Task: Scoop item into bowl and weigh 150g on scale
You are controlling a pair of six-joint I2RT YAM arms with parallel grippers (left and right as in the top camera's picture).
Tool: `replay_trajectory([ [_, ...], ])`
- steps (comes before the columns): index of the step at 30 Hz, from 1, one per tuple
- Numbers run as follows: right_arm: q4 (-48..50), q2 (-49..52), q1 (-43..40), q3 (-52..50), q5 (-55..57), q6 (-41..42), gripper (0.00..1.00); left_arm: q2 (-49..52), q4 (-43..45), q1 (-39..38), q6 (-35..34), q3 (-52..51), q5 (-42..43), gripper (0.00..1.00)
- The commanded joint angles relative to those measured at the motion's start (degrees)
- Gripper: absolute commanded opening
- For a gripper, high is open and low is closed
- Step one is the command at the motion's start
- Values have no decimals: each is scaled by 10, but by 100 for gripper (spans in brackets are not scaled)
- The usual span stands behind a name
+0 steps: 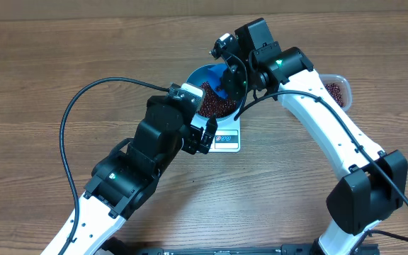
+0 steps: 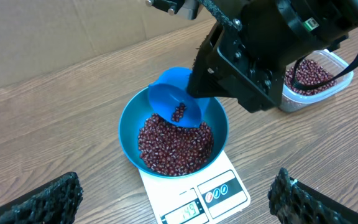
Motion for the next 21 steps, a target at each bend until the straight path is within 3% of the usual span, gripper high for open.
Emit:
replay_trajectory([
  [1,6,-19,2,19,5,-1,4,-2,2,3,12,-1,-7,100],
  [21,-17,-19,2,19,5,26,4,-2,4,3,12,-1,-7,99],
])
